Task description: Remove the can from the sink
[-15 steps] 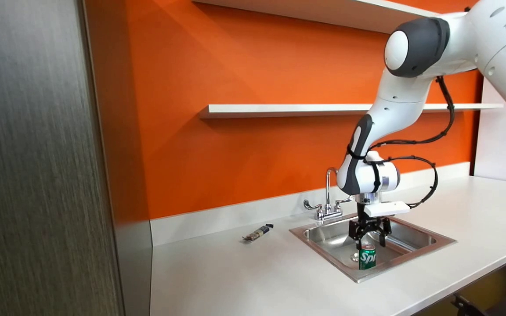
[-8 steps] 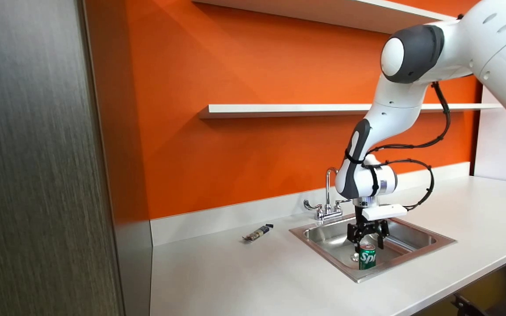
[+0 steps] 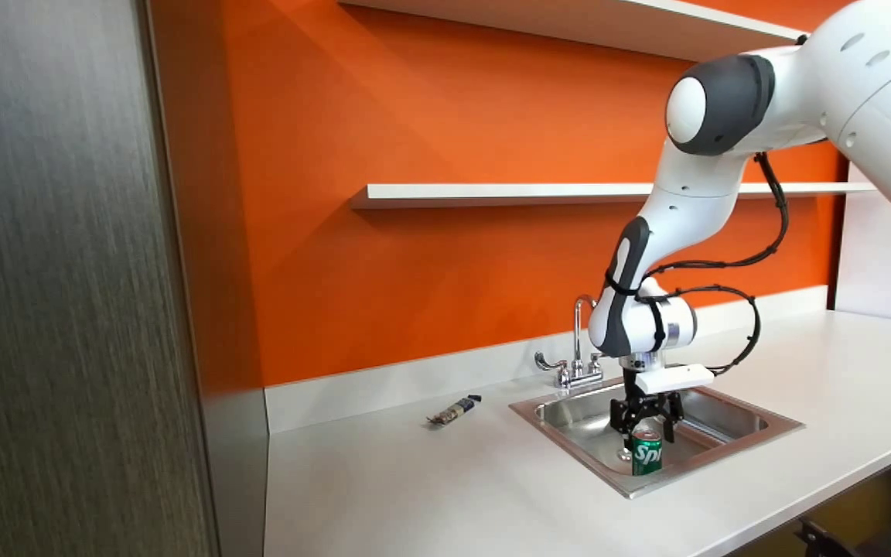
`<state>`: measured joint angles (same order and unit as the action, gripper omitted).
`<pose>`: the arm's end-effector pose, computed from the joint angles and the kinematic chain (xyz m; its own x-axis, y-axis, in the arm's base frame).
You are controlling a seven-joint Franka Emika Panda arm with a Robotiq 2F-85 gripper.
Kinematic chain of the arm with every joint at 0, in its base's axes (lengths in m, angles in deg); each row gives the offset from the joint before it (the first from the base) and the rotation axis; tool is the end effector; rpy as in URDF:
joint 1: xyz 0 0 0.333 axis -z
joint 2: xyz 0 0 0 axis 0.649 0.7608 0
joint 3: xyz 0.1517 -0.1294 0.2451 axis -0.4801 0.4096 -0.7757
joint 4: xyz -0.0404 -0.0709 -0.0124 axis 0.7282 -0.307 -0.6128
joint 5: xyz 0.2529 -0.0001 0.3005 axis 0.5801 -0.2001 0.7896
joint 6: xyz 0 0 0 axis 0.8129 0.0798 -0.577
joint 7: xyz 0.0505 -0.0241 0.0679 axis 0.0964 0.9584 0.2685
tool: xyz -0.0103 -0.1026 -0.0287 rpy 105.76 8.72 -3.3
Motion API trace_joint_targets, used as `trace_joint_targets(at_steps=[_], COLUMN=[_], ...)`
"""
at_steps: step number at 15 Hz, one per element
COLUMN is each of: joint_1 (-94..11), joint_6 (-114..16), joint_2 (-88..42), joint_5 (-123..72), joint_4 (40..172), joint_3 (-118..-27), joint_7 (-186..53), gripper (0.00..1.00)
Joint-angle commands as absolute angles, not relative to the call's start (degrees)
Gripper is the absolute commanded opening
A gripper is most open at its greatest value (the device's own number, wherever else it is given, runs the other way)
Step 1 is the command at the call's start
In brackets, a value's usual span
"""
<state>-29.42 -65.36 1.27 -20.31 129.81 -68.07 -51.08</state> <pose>0.5395 -0.1922 0.0880 0.9826 -0.1526 -0.1060 -0.1476 -0.9876 0.0535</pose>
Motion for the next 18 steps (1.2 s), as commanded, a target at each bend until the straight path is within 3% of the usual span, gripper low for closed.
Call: trace_joint_targets(at_steps=[1, 5, 6, 18], joint_1=[-29.5, -29.4, -29.3, -30.7], joint_6=[-66.1, -66.9, -66.9, -65.9], joint_2=[2.0, 1.2, 0.7, -16.3], joint_5=[-22.1, -21.9, -21.8, -21.9], joint_4=[128.8, 129.5, 129.9, 142.2], joint_3=[-68.2, -68.5, -68.6, -69.7], joint_7=[-53.3, -52.9, -52.8, -52.2], gripper=[0.74, 0.42, 0.38, 0.38])
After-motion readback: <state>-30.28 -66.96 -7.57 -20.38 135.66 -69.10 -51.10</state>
